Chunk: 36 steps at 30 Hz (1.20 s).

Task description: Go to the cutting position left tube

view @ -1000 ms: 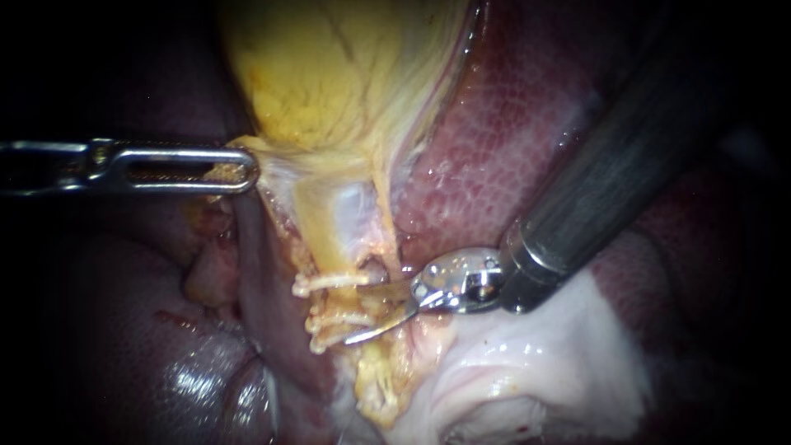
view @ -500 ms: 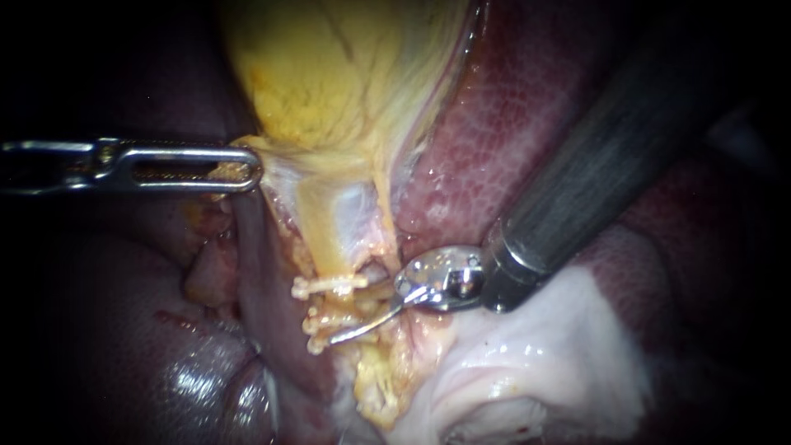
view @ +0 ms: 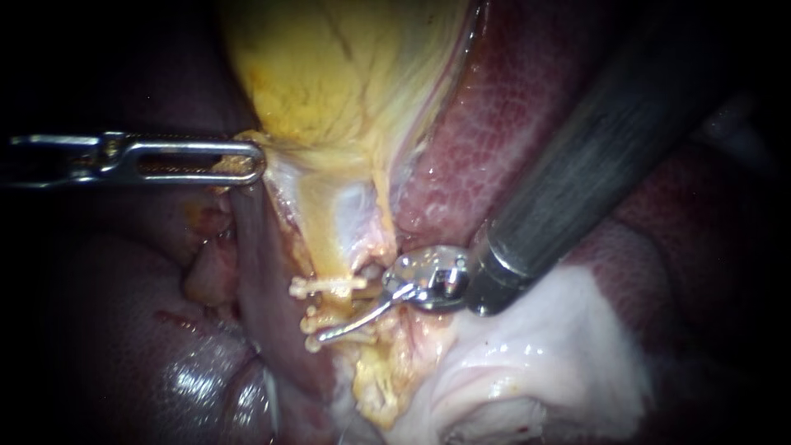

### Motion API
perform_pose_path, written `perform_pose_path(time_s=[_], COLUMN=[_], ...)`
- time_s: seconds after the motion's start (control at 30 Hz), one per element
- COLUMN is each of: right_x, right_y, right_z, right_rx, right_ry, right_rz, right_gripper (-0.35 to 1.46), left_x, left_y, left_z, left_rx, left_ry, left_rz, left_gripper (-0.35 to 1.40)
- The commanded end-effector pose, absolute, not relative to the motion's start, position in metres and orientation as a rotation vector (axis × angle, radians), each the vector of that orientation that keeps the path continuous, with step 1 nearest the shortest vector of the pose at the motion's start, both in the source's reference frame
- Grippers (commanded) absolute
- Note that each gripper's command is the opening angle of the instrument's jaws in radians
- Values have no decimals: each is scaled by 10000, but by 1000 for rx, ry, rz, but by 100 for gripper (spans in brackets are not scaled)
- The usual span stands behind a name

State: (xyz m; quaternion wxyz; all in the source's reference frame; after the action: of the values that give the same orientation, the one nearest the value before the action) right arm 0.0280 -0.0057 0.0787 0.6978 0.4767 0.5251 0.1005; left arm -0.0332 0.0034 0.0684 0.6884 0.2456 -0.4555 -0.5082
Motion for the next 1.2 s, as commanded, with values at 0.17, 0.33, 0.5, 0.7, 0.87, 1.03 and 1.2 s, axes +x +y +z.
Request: perform_pose_path(time_s=[0.17, 0.33, 0.5, 0.7, 0.87, 1.03, 1.2], right_x=[285, 290, 292, 292, 292, 292, 292], right_y=[-58, -59, -60, -59, -60, -60, -60], right_z=[791, 795, 800, 802, 804, 805, 805], right_rx=[1075, 1091, 1103, 1112, 1111, 1111, 1111], right_ry=[1165, 1165, 1170, 1170, 1170, 1170, 1170], right_rz=[244, 275, 292, 303, 302, 302, 302], right_gripper=[122, 120, 120, 118, 118, 118, 118], left_x=[-334, -338, -338, -338, -338, -338, -338], left_y=[35, 34, 33, 34, 34, 34, 34], left_z=[688, 691, 691, 692, 693, 693, 693], left_rx=[549, 545, 545, 545, 545, 545, 545], left_ry=[-1019, -1020, -1023, -1023, -1020, -1020, -1020], left_rz=[-1138, -1139, -1140, -1139, -1138, -1138, -1138], left_gripper=[-35, -35, -35, -35, -35, -35, -35])
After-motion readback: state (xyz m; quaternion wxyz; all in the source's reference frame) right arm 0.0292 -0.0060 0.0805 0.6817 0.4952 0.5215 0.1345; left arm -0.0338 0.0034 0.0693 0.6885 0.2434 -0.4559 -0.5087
